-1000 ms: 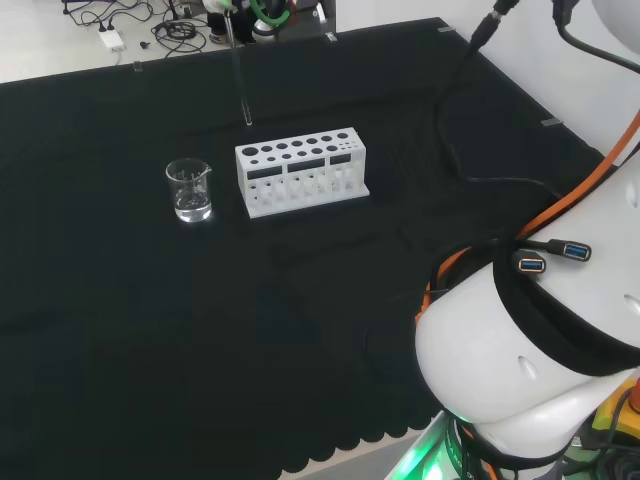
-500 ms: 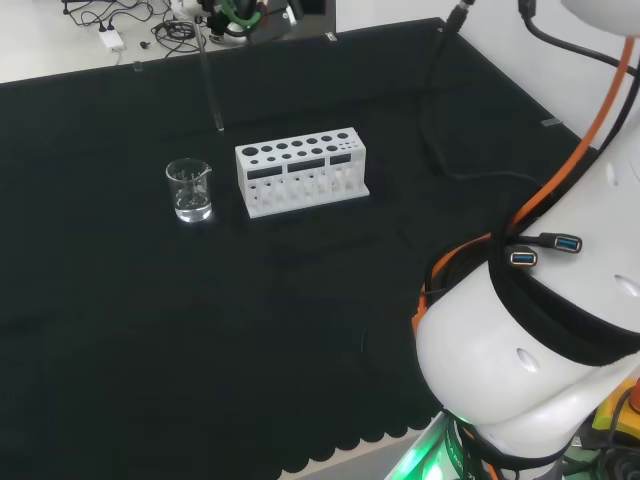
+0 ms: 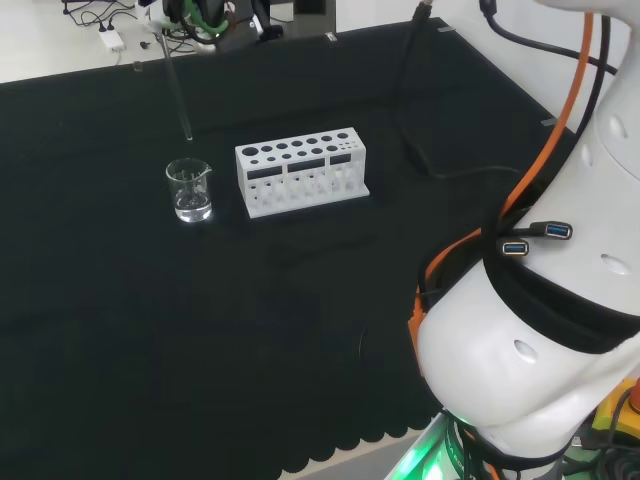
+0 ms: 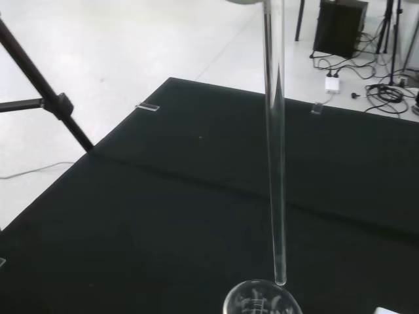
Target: Stir in the beaker to the left of the white test tube rack with the glass rod.
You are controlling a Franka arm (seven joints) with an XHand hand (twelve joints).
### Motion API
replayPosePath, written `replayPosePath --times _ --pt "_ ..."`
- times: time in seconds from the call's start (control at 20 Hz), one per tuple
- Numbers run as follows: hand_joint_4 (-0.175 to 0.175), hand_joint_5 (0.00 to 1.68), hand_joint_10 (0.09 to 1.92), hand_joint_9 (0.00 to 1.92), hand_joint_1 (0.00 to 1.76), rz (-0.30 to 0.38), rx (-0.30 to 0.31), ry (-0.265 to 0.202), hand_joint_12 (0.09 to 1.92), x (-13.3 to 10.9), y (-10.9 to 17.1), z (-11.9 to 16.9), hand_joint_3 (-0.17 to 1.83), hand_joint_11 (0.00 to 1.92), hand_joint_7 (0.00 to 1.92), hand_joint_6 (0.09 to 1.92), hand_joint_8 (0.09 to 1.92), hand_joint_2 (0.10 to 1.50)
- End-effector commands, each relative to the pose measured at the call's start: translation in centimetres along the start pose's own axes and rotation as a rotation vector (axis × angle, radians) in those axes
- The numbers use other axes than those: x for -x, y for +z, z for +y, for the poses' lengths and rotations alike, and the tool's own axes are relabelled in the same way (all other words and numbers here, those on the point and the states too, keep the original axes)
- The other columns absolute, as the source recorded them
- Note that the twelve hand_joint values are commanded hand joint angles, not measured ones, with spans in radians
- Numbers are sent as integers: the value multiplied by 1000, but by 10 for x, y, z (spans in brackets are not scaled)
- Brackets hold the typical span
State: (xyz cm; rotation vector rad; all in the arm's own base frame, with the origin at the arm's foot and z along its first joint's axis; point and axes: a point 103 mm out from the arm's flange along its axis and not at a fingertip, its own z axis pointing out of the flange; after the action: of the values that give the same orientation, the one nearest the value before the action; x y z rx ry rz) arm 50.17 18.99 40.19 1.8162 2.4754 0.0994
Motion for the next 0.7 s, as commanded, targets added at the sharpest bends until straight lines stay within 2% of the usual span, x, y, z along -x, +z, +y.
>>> replayPosePath --times 0.05,0.7 --pt "-175 1264 745 1639 1311 12 0 -35 606 -7 12 10 -102 1640 1207 220 945 1073" --pt "-175 1264 749 1637 1311 37 -23 -51 608 7 54 25 -96 1642 1206 220 945 1070"
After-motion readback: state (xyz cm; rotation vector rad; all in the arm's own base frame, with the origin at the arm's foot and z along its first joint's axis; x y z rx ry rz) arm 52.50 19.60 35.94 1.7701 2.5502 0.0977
